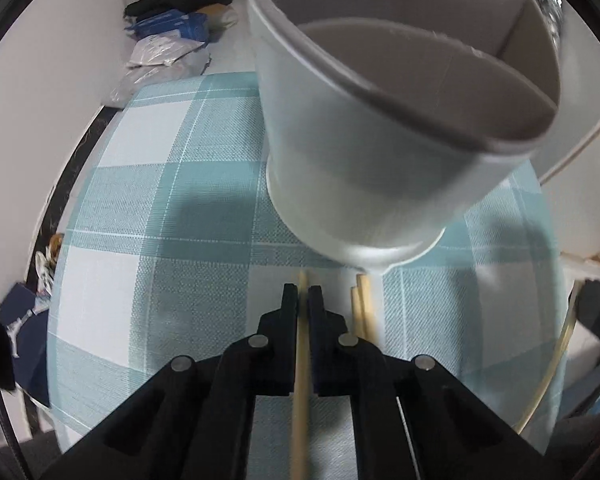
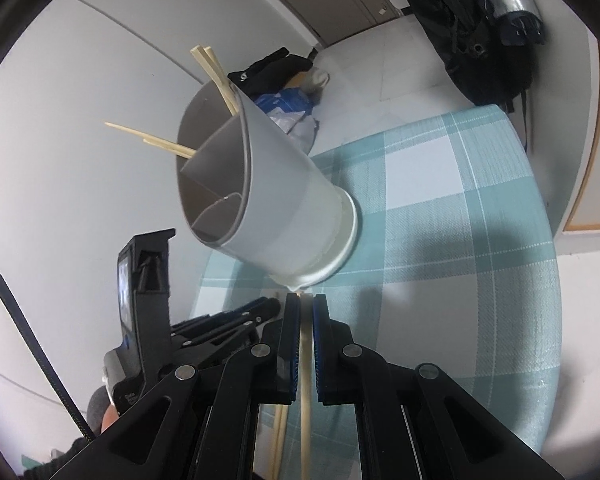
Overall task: Organize utensils
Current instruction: 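Lift the chopstick with the right gripper while the left gripper grasps another chopstick, then carry both chopsticks upright over the white holder and lower them in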
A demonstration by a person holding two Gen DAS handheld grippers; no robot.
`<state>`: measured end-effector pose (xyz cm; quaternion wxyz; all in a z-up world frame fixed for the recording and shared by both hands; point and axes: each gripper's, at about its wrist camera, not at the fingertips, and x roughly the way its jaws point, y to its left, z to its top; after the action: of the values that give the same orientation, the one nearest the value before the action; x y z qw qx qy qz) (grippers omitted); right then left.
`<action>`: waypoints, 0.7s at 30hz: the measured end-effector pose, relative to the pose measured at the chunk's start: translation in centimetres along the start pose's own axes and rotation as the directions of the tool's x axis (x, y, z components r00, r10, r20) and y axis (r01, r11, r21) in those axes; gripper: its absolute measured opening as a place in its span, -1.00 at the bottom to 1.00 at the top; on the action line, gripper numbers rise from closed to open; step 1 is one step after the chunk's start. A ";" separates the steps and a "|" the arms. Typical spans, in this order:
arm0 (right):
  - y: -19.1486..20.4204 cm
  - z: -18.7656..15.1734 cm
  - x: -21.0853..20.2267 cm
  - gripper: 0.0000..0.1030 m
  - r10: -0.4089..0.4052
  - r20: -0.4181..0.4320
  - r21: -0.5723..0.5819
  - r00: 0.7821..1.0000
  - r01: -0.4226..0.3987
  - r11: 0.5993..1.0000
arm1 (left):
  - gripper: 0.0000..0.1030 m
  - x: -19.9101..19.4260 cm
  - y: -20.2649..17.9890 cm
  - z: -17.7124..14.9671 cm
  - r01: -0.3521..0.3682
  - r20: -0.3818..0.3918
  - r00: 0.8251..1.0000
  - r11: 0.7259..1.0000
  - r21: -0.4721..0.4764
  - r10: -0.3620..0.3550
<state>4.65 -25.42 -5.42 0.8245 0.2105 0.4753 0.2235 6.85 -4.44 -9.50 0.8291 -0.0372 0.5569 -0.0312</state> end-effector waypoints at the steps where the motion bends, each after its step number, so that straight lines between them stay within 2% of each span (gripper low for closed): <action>1: 0.1 0.1 0.0 -0.90 -0.001 0.003 -0.005 1.000 0.001 1.000 | -0.96 -0.4 0.2 -0.1 0.004 0.025 1.000 1.000 -0.013 -0.003; 5: 0.6 0.4 -0.9 -0.90 -0.014 0.049 -0.040 0.999 0.016 0.999 | -0.97 -2.7 1.2 -0.7 0.040 0.115 0.993 0.998 -0.046 -0.034; 7: 0.9 0.5 -1.5 -0.90 -0.022 0.080 -0.050 0.997 0.026 0.998 | -0.97 -4.9 1.8 -1.1 0.069 0.184 0.981 0.996 -0.054 -0.058; 9: 1.3 0.4 -2.1 -0.90 -0.022 0.111 -0.062 0.994 0.029 0.998 | -0.97 -6.9 2.3 -1.7 0.099 0.245 0.966 0.993 -0.056 -0.083; 13: 3.1 -0.2 -3.3 -0.90 -0.028 0.179 -0.119 0.983 0.050 0.992 | -0.97 -10.8 2.6 -2.9 0.146 0.364 0.923 0.989 -0.036 -0.123; 16: 4.7 -0.8 -4.2 -0.90 -0.028 0.232 -0.178 0.972 0.071 0.981 | -0.97 -12.3 2.6 -3.2 0.182 0.412 0.895 0.983 0.008 -0.169; 21: 6.8 -2.0 -4.9 -0.90 -0.053 0.289 -0.269 0.956 0.134 0.954 | -0.97 -13.3 2.1 -2.7 0.180 0.444 0.877 0.982 0.054 -0.185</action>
<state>-0.46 -22.39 0.86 0.9145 0.0958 0.3270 0.2184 -0.68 -1.16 1.55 0.9283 -0.0911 0.3455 -0.1027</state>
